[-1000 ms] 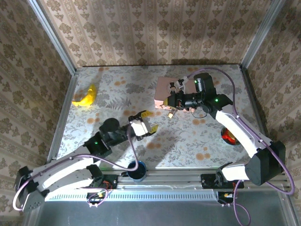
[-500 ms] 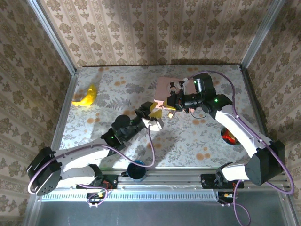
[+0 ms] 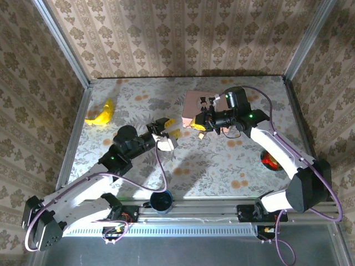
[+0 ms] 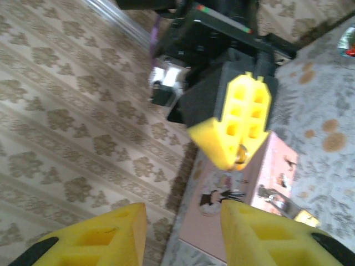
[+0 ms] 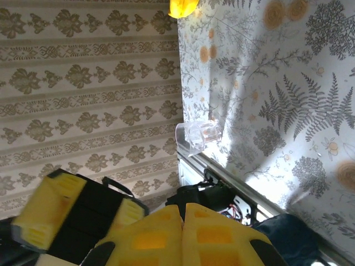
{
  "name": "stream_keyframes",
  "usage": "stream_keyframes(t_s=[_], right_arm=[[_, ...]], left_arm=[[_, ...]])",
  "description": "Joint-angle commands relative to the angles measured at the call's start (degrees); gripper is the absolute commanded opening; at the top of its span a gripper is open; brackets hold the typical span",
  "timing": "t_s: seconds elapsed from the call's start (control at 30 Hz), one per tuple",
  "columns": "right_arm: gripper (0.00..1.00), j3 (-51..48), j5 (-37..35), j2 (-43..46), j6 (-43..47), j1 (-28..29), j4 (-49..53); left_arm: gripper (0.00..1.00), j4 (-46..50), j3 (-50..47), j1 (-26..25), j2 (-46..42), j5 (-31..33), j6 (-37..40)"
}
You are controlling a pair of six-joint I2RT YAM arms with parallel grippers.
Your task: Unlock the padlock with the key
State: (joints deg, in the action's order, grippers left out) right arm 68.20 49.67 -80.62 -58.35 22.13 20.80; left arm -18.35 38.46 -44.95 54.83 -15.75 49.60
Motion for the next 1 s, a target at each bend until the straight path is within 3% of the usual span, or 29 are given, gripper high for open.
stream_keyframes(t_s=[0.0,0.23,0.97], right_arm=[[0.00,0.9,3.9,-1.3,-6.4,-0.1,-1.5],[0.00,0.0,7.0,-2.3,-13.8,-0.7,-0.7],[0.00,2.8,7.9,-3.7,-14.2,-0.6,2.4]], left_arm=[[0.39,4.1,2.4,0.1,1.6,-4.4,1.8],[0.32,3.9,3.7,0.6,4.4,-5.6,2.4],[0.31,-2.0,4.9,2.0,9.9,-8.2,0.1]])
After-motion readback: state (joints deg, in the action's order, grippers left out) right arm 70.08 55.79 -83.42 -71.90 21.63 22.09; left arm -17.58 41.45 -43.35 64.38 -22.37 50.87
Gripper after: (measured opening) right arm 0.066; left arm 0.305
